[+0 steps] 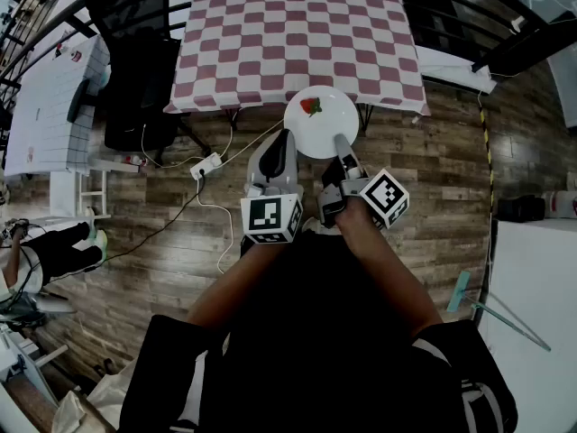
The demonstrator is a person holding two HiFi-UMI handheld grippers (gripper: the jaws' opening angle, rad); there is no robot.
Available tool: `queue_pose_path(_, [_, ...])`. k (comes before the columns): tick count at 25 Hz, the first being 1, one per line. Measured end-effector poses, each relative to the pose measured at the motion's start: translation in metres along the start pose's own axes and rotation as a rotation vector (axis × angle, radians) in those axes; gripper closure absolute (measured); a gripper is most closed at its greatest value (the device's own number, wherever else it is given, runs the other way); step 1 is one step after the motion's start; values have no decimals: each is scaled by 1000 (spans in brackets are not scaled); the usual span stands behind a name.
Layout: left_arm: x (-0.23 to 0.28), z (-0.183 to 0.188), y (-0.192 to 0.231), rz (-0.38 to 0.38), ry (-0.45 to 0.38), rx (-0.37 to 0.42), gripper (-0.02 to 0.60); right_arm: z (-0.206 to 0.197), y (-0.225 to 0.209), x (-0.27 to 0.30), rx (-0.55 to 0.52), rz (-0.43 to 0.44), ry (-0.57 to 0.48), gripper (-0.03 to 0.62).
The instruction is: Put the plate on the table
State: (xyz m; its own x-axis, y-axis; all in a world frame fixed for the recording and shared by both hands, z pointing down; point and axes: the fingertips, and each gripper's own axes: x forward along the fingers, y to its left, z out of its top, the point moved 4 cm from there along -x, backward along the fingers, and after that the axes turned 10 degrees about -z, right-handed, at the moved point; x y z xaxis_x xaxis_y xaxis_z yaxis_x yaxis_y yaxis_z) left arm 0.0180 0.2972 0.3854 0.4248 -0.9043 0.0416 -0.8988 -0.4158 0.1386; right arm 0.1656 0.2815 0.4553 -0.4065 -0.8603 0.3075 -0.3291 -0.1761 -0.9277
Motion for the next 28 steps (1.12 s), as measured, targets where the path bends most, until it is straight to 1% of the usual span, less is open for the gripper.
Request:
queue_pose_path(3, [0,-1,-3,-1,4,3,572,2,-2,-2,6,-2,4,580])
queue_pose_path(7, [-3,-2,-8,2,-2,7,572,3,-7,-7,51,22,36,579])
queue_pose_path(11, [-6,-7,-13,18,5,16,572,6,-14,-12,16,22,41,569])
queue_pose_path(14, [-9,-12,-11,31,21,9,572,6,-19,-10,27,22,39,576])
queue_pose_path(19, [-9,-15,-1,49,33,6,572,7,-20,-4,62,34,38,577])
queue_pose_path(22, [-5,-20,10,59,42,-5,572,10,-23,4,62,22,35,577])
queue_pose_path(25, [5,-23,21,65,49,-14,572,13,-25,14,53,2,41,579])
queue_pose_path(28, [23,-24,28,55,50,-24,572,23,-25,24,54,-8,33,579])
